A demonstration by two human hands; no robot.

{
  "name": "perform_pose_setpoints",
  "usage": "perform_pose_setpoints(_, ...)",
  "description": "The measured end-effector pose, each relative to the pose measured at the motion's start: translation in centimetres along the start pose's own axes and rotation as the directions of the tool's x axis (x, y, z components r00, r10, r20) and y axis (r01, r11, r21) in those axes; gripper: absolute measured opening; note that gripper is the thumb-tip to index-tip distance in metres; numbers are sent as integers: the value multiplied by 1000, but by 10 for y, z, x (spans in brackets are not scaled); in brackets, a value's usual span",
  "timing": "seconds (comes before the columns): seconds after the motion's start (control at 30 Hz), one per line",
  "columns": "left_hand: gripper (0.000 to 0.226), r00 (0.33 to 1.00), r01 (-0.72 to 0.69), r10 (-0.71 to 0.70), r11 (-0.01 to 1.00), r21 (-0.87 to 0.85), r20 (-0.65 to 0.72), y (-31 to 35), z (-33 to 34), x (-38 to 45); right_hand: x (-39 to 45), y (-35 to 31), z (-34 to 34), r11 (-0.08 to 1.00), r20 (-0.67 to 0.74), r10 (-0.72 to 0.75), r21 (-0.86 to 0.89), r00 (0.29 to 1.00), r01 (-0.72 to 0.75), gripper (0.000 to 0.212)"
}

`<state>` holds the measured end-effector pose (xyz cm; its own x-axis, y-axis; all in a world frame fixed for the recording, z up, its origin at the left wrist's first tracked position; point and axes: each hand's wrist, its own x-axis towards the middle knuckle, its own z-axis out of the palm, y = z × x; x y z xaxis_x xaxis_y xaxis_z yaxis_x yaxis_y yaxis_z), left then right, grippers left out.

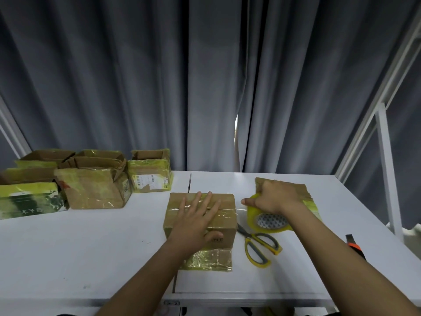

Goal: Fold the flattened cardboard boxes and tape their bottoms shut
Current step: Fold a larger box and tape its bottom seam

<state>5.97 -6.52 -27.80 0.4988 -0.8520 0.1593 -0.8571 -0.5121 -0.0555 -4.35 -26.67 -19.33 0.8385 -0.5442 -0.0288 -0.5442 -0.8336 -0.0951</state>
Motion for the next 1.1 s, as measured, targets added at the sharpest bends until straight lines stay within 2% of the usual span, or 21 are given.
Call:
perform_pose_setpoints(0.17,99,1000,26,-26,998,-54,-1,-7,2,-7,-6,0,27,992,-7,50,112,999,-49,68)
perform_pose_setpoints(0.3,118,978,209,-209,976,-62,-4,-14,6,-22,-14,-2,34,993,-23,71,95,997,-69,68)
perform_pose_setpoints(0.43,138,913,404,-401,914,-38,72,-23,2,-29,-17,-9,32,993,-1,78,94,997,-77,68)
perform_pose_setpoints(0.53,140,935,334,-321,940,-72,147,-34,-7,-24,-19,-14,33,991,7,84,101,996,-84,66)
perform_pose_setpoints(0.63,135,963,196,-173,976,-97,205,-55,-18,-14,-23,-14,38,949,64,100,293,993,-114,55)
perform_pose_setpoints(0.67,129,972,145,-132,988,-52,194,-63,-21,-9,-25,-15,40,931,91,89,346,992,-115,54)
perform_pose_setpoints(0.73,101,983,96,-108,992,84,148,-75,-24,-1,-29,-22,44,890,154,37,445,987,-103,52)
perform_pose_setpoints(0.8,73,991,130,-124,976,176,-46,-78,-24,7,-34,-33,49,788,251,-22,600,968,-137,44)
perform_pose_setpoints(0.87,55,960,190,-168,979,81,-224,-69,-22,9,-39,-42,58,577,378,-101,776,920,-255,35)
perform_pose_setpoints(0.9,44,942,225,-232,973,-57,-242,-63,-20,8,-41,-46,65,473,411,-138,827,901,-304,31)
perform_pose_setpoints(0.93,33,918,273,-324,934,-230,-228,-57,-18,6,-42,-49,72,395,418,-161,857,894,-329,29)
perform_pose_setpoints(1.0,24,868,380,-489,770,-513,-92,-46,-16,0,-43,-56,83,302,399,-167,891,902,-338,30)
perform_pose_setpoints(1.03,28,844,405,-533,710,-577,-63,-44,-13,-4,-45,-59,87,265,389,-170,903,905,-338,32)
perform_pose_setpoints(1.1,42,845,428,-534,659,-619,17,-38,-12,-14,-48,-65,91,212,372,-202,920,906,-330,29)
